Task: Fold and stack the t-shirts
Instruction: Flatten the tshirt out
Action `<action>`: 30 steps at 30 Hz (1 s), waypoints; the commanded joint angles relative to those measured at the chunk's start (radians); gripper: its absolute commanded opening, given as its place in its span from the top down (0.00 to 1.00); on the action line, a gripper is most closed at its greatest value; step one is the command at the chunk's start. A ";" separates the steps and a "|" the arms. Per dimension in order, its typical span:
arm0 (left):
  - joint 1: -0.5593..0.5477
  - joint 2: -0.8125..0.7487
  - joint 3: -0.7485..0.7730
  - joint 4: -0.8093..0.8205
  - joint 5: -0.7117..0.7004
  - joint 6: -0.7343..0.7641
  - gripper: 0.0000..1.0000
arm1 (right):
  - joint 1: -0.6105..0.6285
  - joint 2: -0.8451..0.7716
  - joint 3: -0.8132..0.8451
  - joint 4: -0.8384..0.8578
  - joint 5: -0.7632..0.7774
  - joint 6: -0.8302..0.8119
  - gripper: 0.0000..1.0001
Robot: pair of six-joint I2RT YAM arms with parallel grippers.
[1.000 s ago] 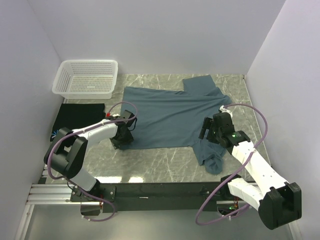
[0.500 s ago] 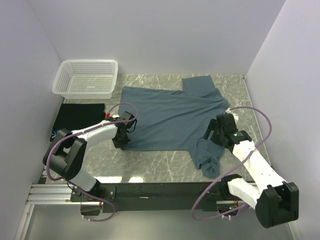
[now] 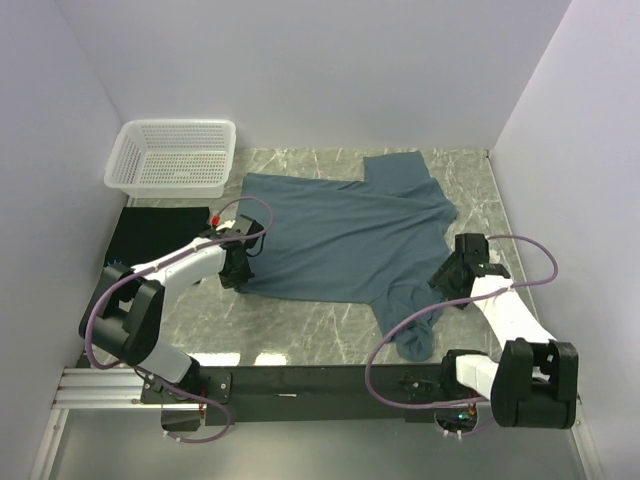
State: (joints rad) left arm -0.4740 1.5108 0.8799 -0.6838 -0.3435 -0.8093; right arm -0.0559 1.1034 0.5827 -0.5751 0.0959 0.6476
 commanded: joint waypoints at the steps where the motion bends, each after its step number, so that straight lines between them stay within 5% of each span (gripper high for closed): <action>1: 0.031 -0.043 0.025 0.030 0.006 0.067 0.99 | -0.027 0.029 -0.029 0.055 0.007 0.067 0.37; 7: 0.095 -0.020 0.024 0.053 0.063 0.098 0.99 | -0.041 0.128 -0.032 0.099 0.007 0.078 0.50; 11: 0.136 0.006 0.065 0.058 0.067 0.116 0.99 | -0.064 0.203 0.058 0.121 0.025 0.052 0.99; 14: 0.179 0.038 0.128 0.032 0.043 0.131 0.99 | -0.076 0.227 0.233 0.045 0.045 0.035 1.00; 19: 0.225 0.057 0.166 0.055 0.012 0.124 0.99 | -0.151 0.200 0.299 0.165 0.071 0.012 1.00; 24: 0.229 0.097 0.215 0.072 0.054 0.128 0.99 | -0.179 0.363 0.399 0.184 0.005 -0.055 0.86; 26: 0.229 0.115 0.235 0.078 0.064 0.127 0.99 | -0.179 0.400 0.425 0.176 0.022 -0.052 0.56; 30: 0.229 0.140 0.269 0.079 0.077 0.130 0.99 | -0.139 0.330 0.382 0.162 0.005 -0.066 0.34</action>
State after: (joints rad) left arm -0.2565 1.6417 1.0946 -0.6067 -0.2497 -0.7017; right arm -0.2146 1.5120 0.9649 -0.4347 0.0643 0.6086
